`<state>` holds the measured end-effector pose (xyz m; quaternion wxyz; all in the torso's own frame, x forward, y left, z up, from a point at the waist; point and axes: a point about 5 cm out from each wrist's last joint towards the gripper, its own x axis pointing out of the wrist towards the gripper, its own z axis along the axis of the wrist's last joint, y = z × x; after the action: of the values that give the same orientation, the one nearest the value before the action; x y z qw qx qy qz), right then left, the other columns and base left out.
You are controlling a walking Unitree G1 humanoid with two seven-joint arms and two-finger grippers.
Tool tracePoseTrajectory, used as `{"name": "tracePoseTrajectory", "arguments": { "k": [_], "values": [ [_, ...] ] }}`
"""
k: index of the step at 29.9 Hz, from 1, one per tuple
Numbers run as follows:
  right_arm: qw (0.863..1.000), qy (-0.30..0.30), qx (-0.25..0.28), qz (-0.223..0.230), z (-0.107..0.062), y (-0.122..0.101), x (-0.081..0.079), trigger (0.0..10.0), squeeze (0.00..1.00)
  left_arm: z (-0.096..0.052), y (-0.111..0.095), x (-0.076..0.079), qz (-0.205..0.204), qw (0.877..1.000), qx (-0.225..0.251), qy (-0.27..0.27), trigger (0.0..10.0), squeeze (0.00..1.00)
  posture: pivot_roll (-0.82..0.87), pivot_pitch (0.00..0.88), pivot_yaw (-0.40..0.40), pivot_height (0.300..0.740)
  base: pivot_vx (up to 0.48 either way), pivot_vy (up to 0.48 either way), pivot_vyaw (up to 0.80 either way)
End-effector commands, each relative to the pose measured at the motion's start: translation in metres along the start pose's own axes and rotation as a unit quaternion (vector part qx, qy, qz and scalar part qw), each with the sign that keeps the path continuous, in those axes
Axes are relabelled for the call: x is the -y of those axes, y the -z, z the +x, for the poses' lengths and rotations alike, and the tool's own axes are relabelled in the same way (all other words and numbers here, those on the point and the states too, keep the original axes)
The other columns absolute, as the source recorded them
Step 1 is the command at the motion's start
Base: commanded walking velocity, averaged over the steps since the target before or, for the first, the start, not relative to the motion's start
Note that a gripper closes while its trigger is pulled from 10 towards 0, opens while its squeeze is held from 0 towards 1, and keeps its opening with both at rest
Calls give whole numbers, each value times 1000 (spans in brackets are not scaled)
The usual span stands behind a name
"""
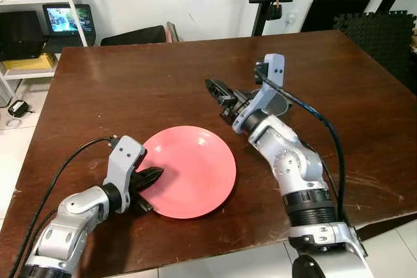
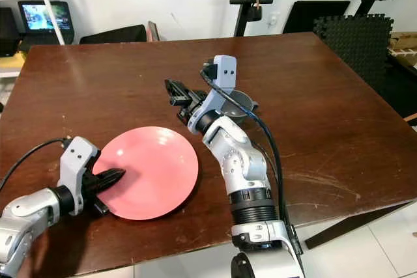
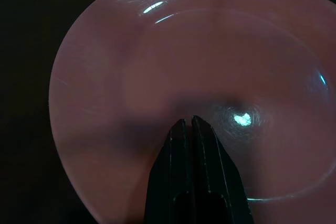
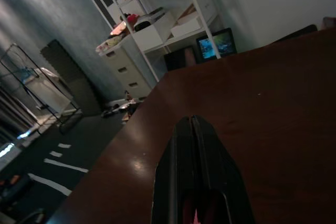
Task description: Setting the table
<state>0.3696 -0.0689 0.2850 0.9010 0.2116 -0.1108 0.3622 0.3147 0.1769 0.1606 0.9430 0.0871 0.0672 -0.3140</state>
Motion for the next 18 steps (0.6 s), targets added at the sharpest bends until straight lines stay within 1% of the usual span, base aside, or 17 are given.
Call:
{"name": "tracePoseTrajectory", "arguments": {
  "k": [1, 2, 3, 4, 5, 6, 7, 8, 9, 11, 12, 16, 18],
  "values": [
    [1000, -9, -5, 19, 2, 2, -3, 10000, 0, -2, 30, 7, -32, 998, -59, 3, 10000, 0, 9, 236, 7, 740, 0, 0, 0],
    [999, -14, -5, 28, 3, 2, -5, 10000, 0, -2, 32, 7, -39, 998, -59, 1, 10000, 0, 4, 236, 7, 740, 0, 0, 0],
    [999, -14, -5, 28, 3, 2, -5, 10000, 0, -2, 32, 7, -39, 998, -59, 1, 10000, 0, 4, 236, 7, 740, 0, 0, 0],
    [999, -26, -3, 44, 5, 0, -8, 10000, 0, -3, 34, 9, -54, 997, -57, -3, 10000, 0, 0, 235, 5, 740, 0, 0, 0],
    [999, -26, -3, 44, 5, 0, -8, 10000, 0, -3, 34, 9, -54, 997, -57, -3, 10000, 0, 0, 235, 5, 740, 0, 0, 0],
    [998, -32, 0, 54, 6, -2, -10, 10000, 0, -3, 35, 10, -69, 996, -52, -6, 10000, 0, 0, 235, 5, 740, 0, 0, 0],
    [997, -38, 4, 62, 8, -4, -12, 10000, 0, -2, 36, 12, -101, 994, -39, -13, 10000, 0, -1, 225, 5, 740, 0, 0, 0],
    [997, -38, 4, 62, 8, -4, -12, 10000, 0, -2, 36, 12, -101, 994, -39, -13, 10000, 0, -1, 225, 5, 740, 0, 0, 0],
    [997, -45, 6, 67, 9, -6, -14, 10000, 0, -1, 36, 14, -142, 989, -24, -23, 10000, 0, 0, 224, 5, 740, 0, 0, 0],
    [996, -53, 8, 71, 10, -7, -17, 10000, 0, 1, 36, 17, -188, 982, -7, -33, 10000, 0, 1, 213, 3, 740, 0, 0, 0],
    [996, -56, 8, 71, 10, -7, -17, 10000, 0, 1, 37, 18, -196, 980, -4, -34, 10000, 0, 1, 213, 3, 740, 0, 0, 0],
    [995, -60, 7, 73, 9, -7, -19, 10000, 0, -1, 43, 19, -195, 980, -10, -38, 10000, 0, 1, 209, 4, 740, 0, 0, 0],
    [995, -62, 5, 76, 8, -7, -19, 10000, 0, -4, 50, 17, -197, 979, -23, -45, 10000, 0, 2, 204, 4, 740, 0, 0, 0]
  ]
}}
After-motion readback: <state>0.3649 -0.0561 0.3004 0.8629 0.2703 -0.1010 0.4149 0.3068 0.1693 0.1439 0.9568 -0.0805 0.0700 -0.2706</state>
